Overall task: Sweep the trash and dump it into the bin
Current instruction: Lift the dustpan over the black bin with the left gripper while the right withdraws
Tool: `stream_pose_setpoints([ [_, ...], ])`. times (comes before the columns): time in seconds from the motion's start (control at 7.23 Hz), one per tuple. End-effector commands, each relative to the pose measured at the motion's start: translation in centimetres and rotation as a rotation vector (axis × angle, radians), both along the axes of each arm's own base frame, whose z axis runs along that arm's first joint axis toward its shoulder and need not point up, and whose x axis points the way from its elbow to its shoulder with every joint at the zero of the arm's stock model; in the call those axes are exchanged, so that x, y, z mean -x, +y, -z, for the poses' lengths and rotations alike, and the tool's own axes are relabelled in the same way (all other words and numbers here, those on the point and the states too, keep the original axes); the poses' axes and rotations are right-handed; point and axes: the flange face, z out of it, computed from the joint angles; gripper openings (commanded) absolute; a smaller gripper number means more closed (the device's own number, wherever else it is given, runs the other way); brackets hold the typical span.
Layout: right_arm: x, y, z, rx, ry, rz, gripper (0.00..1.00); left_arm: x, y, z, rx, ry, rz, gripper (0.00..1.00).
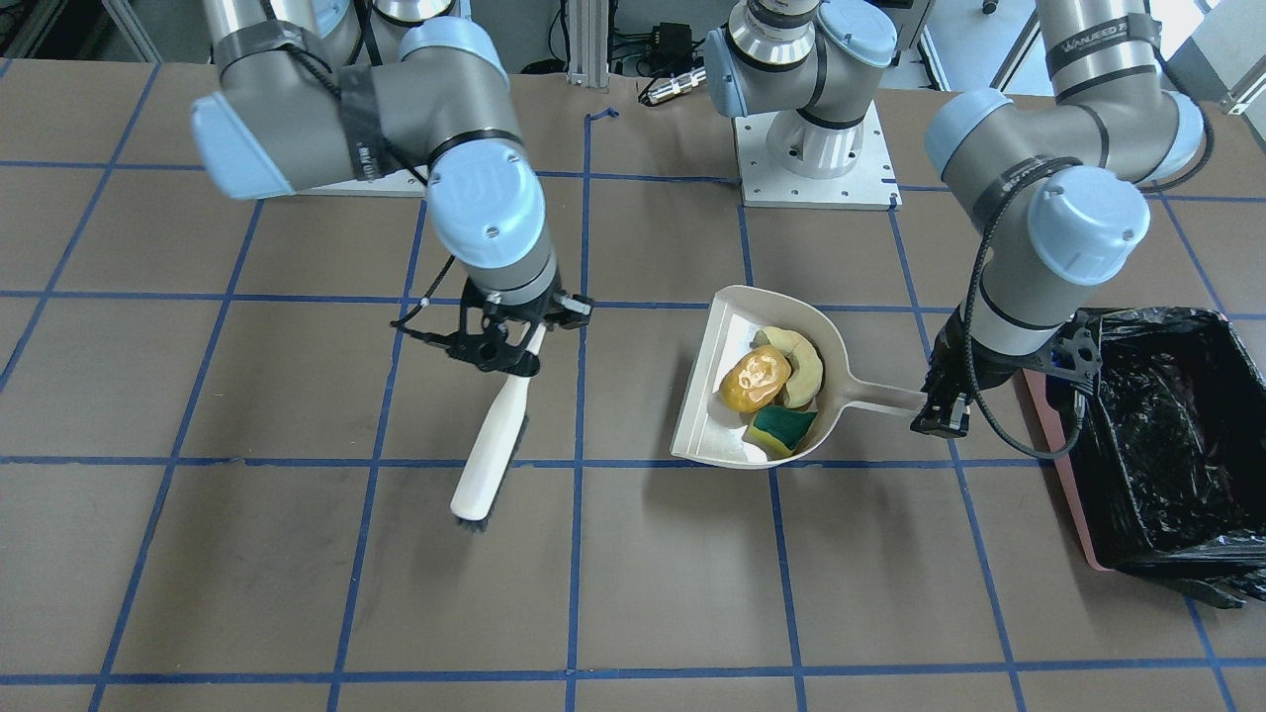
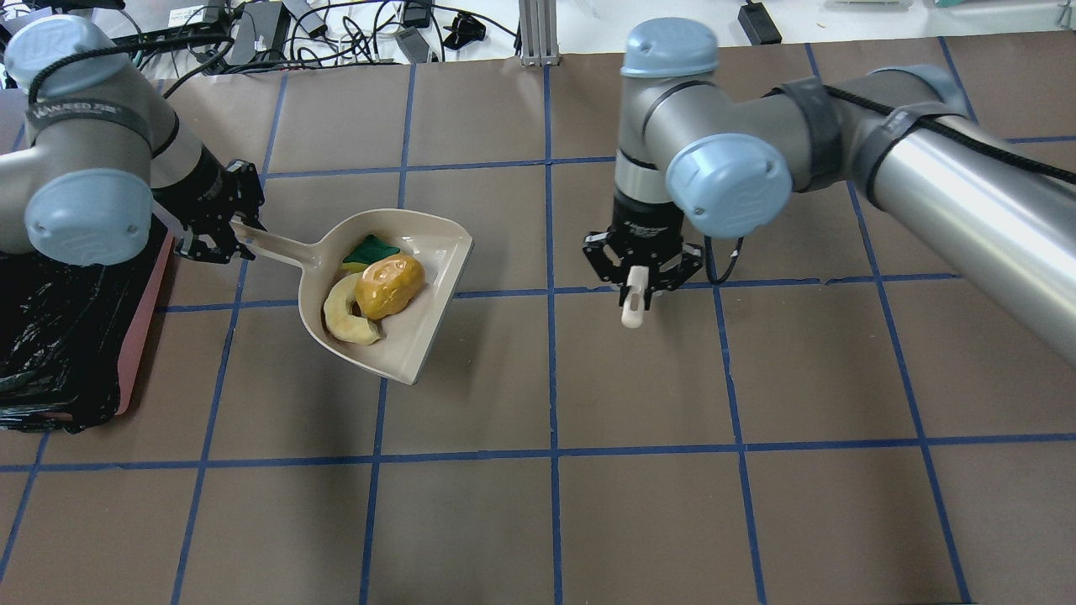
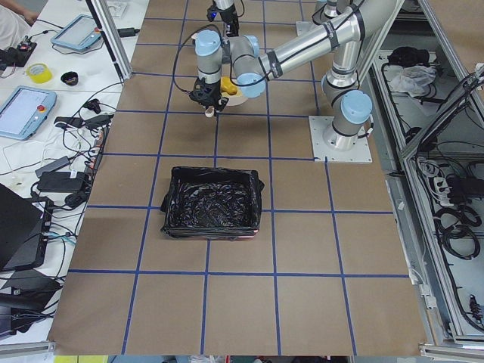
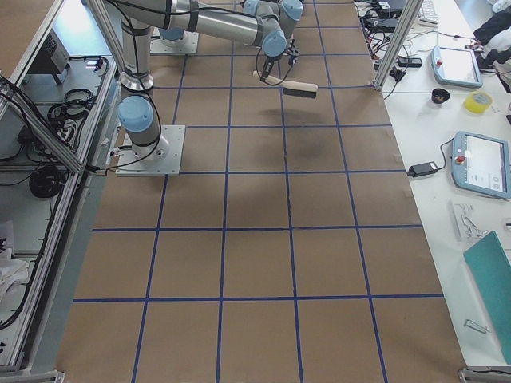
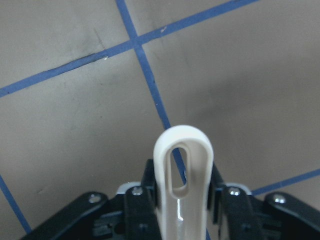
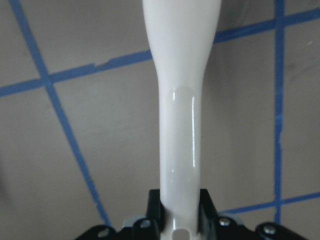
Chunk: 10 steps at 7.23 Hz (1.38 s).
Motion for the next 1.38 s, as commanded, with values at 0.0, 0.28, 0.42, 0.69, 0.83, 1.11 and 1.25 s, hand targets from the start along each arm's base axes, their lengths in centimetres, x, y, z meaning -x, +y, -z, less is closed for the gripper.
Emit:
stream_pose_setpoints([
  [0.0, 12.9, -4.4, 1.1, 0.018, 0.065, -0.061, 0.00, -5.1, -1.9, -3.1, 0.040, 0.003, -0.060, 0.00],
  [0.28, 21.8, -7.0, 3.0, 0.008, 0.044, -0.047, 0.00, -12.0, -3.8, -7.5, 0.081, -0.016, 0.031, 0.00],
  [0.42, 24.8, -7.4, 3.8, -0.011, 0.038, -0.136, 0.00, -15.8, -4.1, -9.0, 0.088, -0.034, 0.047, 0.00],
  [0.69, 26.5, -7.2, 4.6, -0.041, 0.062, -0.184, 0.00, -22.9, -3.5, -10.5, 0.100, -0.072, 0.128, 0.00],
  [0.83, 27.4, -7.0, 5.0, -0.080, 0.129, -0.224, 0.00, -25.6, -3.2, -11.1, 0.107, -0.090, 0.161, 0.00],
  [1.11, 28.0, -6.9, 5.4, -0.094, 0.125, -0.267, 0.00, -30.6, -3.2, -12.6, 0.115, -0.152, 0.227, 0.00],
  [1.25, 28.0, -6.8, 5.3, -0.089, 0.119, -0.257, 0.00, -33.6, -3.0, -12.7, 0.117, -0.171, 0.251, 0.00],
])
